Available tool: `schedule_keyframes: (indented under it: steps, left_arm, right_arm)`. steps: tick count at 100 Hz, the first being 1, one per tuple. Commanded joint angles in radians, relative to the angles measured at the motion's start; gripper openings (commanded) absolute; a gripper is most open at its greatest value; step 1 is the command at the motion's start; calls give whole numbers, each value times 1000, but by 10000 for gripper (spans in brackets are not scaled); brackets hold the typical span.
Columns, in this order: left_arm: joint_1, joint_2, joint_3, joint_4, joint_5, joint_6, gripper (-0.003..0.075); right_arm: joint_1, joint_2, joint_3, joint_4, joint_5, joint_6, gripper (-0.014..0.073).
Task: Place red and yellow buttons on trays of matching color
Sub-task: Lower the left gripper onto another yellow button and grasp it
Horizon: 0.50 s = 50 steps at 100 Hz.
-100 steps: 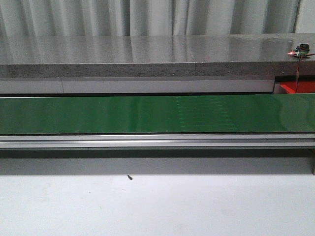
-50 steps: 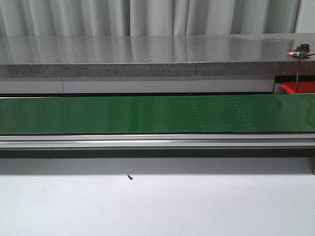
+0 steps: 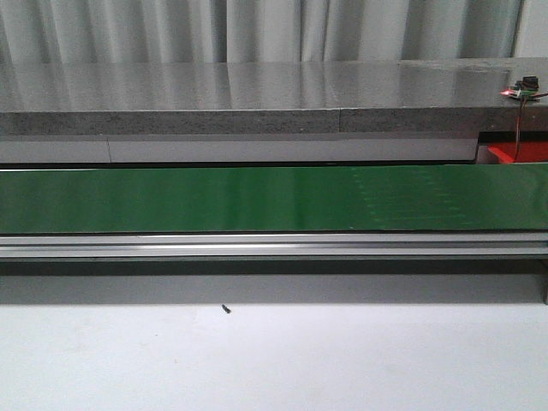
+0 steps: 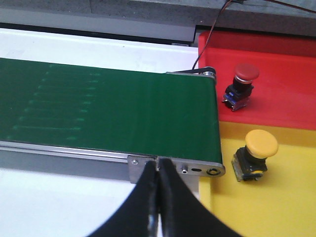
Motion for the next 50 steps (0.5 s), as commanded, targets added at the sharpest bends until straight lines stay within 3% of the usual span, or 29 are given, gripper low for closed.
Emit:
schedule_keyframes:
  steps: [1, 17, 50]
  left_arm:
    - [-20, -111, -28, -8, -19, 27, 138]
    - [-88, -198, -28, -12, 17, 44, 138]
    - [-360, -195, -28, -76, 29, 62, 138]
  right_arm:
    - [0, 1, -26, 2, -66, -9, -117]
    - [0, 1, -26, 2, -66, -9, -117]
    - [0, 1, -26, 2, -66, -9, -117]
